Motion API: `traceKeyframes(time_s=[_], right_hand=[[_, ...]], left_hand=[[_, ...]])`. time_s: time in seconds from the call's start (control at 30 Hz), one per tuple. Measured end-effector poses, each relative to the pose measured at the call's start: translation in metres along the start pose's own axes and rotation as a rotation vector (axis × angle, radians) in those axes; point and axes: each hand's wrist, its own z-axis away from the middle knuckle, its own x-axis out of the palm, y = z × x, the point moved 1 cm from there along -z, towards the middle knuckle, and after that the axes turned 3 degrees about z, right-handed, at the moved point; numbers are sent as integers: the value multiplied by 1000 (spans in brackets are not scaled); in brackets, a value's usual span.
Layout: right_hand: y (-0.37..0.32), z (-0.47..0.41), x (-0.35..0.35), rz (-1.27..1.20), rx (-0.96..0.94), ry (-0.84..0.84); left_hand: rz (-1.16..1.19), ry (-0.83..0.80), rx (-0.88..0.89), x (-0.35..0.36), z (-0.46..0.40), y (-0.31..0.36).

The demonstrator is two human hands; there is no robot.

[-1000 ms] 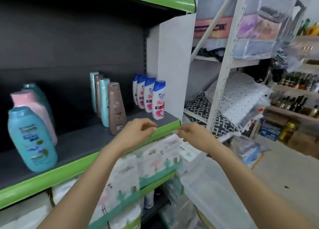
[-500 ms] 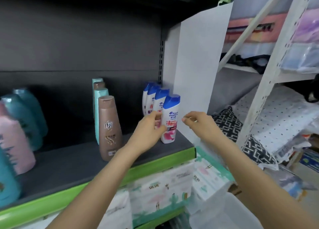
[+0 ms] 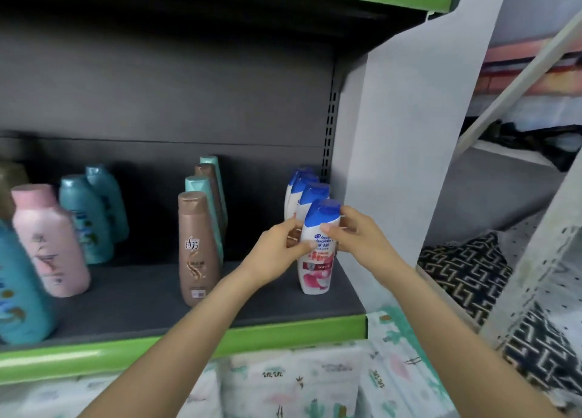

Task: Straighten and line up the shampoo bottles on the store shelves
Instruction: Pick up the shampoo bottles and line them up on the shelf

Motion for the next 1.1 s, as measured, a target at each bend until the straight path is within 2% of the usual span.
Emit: traceKeyframes(time_s=[0.23, 0.37, 0.53, 0.83, 1.0, 1.1], right_hand=[[0, 1, -2, -21, -66, 43], [-16, 7, 0, -138, -62, 88], [-36, 11, 17, -161, -21, 170], [-45, 22, 34, -243, 76, 95], [-47, 24, 41, -308, 112, 166], [-44, 23, 41, -361, 139, 265]], left_hand=[[60, 35, -21, 9, 11, 9], [134, 46, 9, -1, 20, 23], [120, -18, -24, -17, 39, 21], [332, 26, -97, -36, 60, 13], [275, 85, -54, -35, 68, 14], [40, 102, -1, -34, 77, 15]])
